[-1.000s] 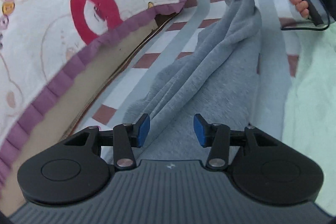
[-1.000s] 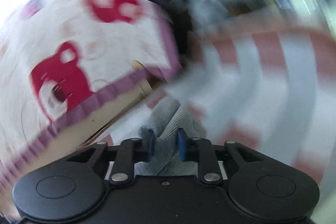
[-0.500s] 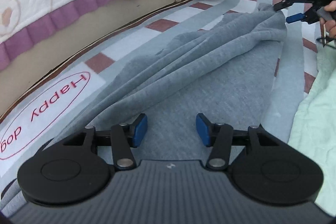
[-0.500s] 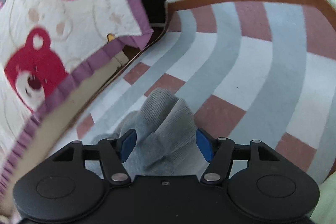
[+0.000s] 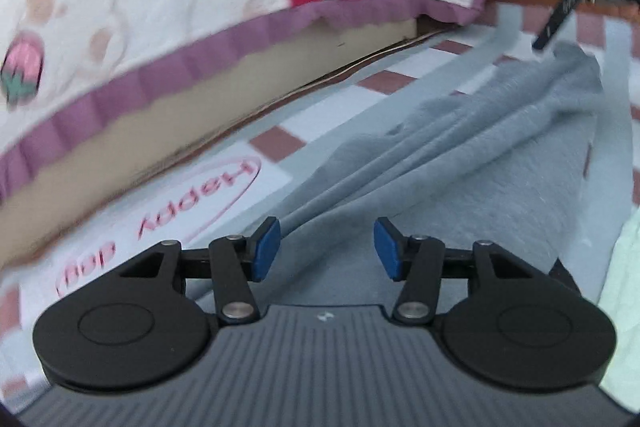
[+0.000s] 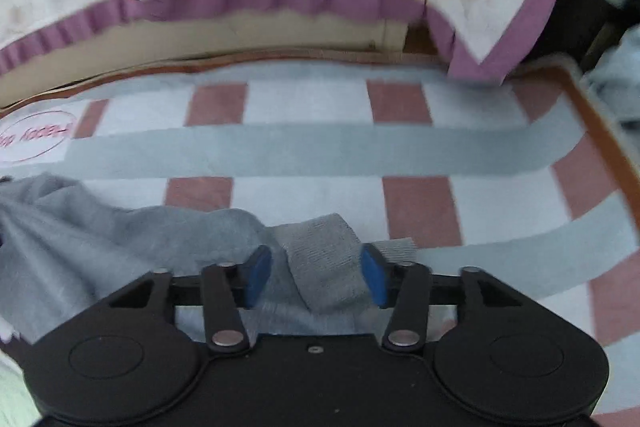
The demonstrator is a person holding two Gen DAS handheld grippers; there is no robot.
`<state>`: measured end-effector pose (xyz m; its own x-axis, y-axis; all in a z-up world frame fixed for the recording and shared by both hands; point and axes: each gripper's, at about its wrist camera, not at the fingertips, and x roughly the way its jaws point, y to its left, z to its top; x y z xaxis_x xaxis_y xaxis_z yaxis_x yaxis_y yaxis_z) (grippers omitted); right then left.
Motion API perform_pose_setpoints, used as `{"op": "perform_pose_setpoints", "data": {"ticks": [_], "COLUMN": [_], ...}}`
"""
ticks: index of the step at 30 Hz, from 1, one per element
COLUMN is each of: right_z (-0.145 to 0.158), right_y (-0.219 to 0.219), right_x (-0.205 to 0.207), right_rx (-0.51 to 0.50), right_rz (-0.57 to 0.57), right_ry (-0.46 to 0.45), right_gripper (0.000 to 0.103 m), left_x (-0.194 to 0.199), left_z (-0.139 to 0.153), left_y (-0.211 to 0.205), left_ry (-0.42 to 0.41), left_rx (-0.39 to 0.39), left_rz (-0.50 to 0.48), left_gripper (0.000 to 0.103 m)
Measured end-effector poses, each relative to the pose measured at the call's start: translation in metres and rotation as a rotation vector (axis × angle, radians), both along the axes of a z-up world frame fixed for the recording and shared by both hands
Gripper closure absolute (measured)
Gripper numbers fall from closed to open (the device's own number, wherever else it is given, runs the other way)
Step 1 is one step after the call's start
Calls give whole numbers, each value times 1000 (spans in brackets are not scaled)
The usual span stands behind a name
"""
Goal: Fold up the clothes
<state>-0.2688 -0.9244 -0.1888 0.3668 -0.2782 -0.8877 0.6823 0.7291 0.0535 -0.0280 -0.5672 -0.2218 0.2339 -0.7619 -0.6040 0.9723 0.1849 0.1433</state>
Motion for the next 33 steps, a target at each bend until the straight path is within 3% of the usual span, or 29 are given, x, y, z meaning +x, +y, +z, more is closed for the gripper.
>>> {"op": "perform_pose_setpoints", "data": {"ticks": [4,6,10,13,15,16,17,18,20,25,27,30,32,33], "right_z": [-28,-37,-37,-43,-42,-38,-35,-32,-19,24,24,-10,-18,-11], "right_y": [-27,-25,-2,-4,4,13,22,31,45,53,48,20,15,20], "right_x": [5,8,14,16,18,20,21,23,17,-22,-12,18,20,14], "right_rx": [115,132,67,35,0,-30,-61,-91,-155,-279,-378,-260,-230,-249], "right_rz": [-150,-147,-76,-95,-96,-80,-63,-47,-86,-318,-277,-173,-198,-236], "right_ry": [-56,-46,59,97,86,74,62,51,10,-160,-108,50,61,11], "right_gripper": [42,37,28,8,8,21,48,64,75,79,77,69,65,62], "left_x": [18,27,42,44,45,45,45,45,44,42,39,34,33,34], "left_z": [0,-1,0,1,-2,-3,-5,-6,-8,-10,-13,-22,-24,-23], "left_y": [10,16,27,33,34,33,34,34,37,34,26,8,2,2], "left_ry": [60,89,139,149,153,149,144,139,140,143,152,126,106,106], "left_rx": [-23,-34,-65,-79,-56,-43,-37,-31,-28,-4,20,89,101,97], "left_rz": [64,96,152,168,174,180,184,188,191,142,97,65,59,58], "left_gripper": [52,52,52,52,52,52,52,52,52,52,50,48,47,47]}}
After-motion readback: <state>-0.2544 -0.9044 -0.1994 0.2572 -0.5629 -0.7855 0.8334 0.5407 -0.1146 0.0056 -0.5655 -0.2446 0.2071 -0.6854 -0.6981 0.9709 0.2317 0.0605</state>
